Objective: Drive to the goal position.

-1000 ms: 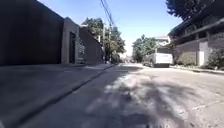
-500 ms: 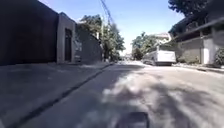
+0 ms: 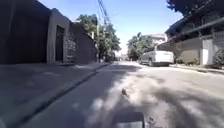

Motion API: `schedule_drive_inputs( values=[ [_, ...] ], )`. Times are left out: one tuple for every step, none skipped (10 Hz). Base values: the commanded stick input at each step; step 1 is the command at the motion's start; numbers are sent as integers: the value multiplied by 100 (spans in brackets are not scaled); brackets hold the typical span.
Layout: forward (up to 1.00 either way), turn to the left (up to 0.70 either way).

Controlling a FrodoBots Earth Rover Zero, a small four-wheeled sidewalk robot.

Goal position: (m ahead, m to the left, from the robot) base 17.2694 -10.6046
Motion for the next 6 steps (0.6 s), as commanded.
schedule_drive_inputs(
  values=[
    [100, 0],
    [100, 0],
    [100, 0],
    [100, 0],
    [100, 0],
    [100, 0]
  ],
)
